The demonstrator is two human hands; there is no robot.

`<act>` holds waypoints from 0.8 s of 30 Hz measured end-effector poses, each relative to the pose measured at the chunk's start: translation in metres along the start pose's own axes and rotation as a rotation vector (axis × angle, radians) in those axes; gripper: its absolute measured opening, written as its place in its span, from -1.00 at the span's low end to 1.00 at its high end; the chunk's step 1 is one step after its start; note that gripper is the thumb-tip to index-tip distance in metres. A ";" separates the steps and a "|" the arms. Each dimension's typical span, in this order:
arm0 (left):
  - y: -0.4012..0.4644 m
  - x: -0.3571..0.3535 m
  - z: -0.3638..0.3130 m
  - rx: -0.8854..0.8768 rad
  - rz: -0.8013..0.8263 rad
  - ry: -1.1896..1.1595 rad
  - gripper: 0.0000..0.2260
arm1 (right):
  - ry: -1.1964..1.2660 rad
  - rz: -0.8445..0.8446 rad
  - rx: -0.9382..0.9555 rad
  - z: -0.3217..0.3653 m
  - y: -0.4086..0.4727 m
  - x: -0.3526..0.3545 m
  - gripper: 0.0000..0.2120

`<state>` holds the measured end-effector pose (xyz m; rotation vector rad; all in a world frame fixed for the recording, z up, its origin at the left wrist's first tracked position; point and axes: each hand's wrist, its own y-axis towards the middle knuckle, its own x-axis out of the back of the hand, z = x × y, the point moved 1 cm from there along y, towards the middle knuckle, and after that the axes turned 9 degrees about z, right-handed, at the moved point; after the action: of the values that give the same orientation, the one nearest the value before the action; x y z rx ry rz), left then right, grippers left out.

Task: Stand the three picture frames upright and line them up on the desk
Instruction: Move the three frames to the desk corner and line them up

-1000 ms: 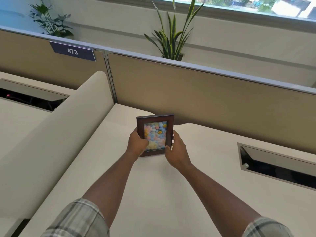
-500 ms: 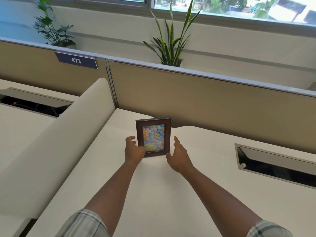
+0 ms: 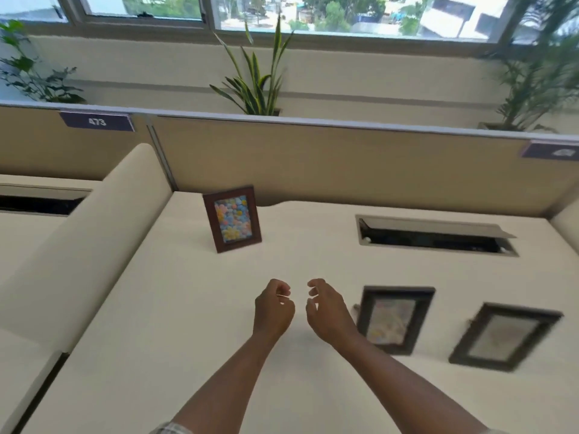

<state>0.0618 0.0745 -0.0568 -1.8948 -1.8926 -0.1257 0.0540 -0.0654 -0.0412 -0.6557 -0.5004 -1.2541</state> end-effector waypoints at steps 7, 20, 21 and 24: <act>-0.050 -0.091 0.006 -0.050 0.283 -0.083 -0.57 | -0.061 0.011 -0.075 -0.085 -0.098 0.017 -0.72; -0.036 -0.156 -0.049 0.036 0.296 -0.095 -0.58 | 0.025 -0.157 -0.345 -0.158 -0.112 0.101 -0.62; -0.036 -0.157 -0.051 0.036 0.294 -0.101 -0.58 | 0.032 -0.152 -0.324 -0.156 -0.105 0.104 -0.69; -0.036 -0.156 -0.054 0.032 0.275 -0.128 -0.60 | 0.038 -0.164 -0.304 -0.154 -0.090 0.105 -0.88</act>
<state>0.0332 -0.0920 -0.0582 -2.1633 -1.6782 0.1147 -0.0085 -0.2614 -0.0653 -0.8571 -0.3396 -1.5114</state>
